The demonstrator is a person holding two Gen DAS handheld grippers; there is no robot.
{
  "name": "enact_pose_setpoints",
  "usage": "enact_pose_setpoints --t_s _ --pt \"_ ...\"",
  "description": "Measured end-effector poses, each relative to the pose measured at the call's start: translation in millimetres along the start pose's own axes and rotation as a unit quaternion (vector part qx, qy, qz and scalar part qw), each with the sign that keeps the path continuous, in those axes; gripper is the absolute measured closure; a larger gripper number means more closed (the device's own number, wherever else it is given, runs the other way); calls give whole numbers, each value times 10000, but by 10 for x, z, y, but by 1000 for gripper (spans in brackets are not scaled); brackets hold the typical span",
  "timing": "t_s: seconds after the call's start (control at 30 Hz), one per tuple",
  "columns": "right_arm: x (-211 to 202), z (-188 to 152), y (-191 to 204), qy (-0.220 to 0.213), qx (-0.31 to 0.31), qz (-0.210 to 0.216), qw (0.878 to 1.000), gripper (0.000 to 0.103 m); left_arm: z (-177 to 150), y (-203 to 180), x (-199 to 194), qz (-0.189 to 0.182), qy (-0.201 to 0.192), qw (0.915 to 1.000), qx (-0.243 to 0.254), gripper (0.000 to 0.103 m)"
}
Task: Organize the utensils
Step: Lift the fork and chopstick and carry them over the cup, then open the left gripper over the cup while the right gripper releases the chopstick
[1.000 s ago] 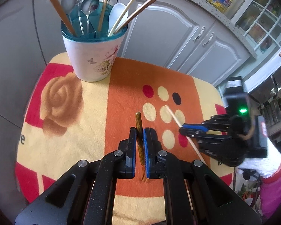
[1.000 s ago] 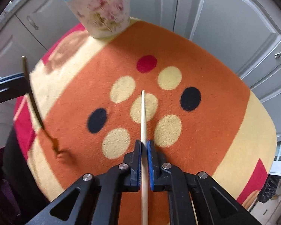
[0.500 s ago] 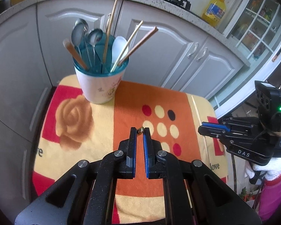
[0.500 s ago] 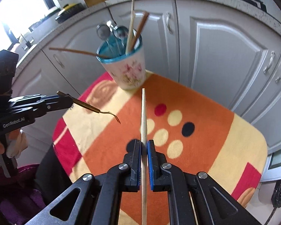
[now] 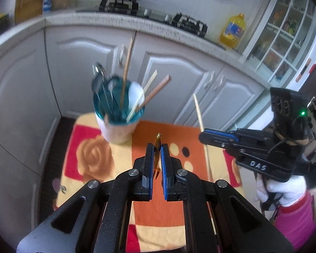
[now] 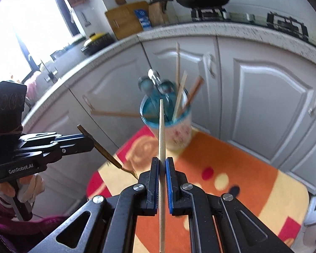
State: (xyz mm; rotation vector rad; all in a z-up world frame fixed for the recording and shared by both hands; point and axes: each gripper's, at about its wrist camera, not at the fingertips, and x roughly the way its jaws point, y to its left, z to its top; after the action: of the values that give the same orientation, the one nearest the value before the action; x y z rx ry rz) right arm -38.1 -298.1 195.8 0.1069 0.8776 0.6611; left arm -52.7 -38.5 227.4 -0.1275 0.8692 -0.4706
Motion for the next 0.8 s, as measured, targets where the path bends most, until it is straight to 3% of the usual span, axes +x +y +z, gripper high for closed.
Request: enact_pose_setpoints --t_s 0.23,0.4,0.57,0.8 --pt "58 555 202 -617 -35 120 9980 97 503 154 -275 282 -514 9982 100 98" --pt "261 951 346 -843 -175 106 9962 97 864 310 -252 549 -718 9958 114 98" --pt "577 1248 360 -945 -231 25 9953 97 1084 491 -13 750 -688 9948 88 98" --pt "1001 1472 249 -970 -333 -102 9947 97 1143 674 494 826 -388 9958 -62 98"
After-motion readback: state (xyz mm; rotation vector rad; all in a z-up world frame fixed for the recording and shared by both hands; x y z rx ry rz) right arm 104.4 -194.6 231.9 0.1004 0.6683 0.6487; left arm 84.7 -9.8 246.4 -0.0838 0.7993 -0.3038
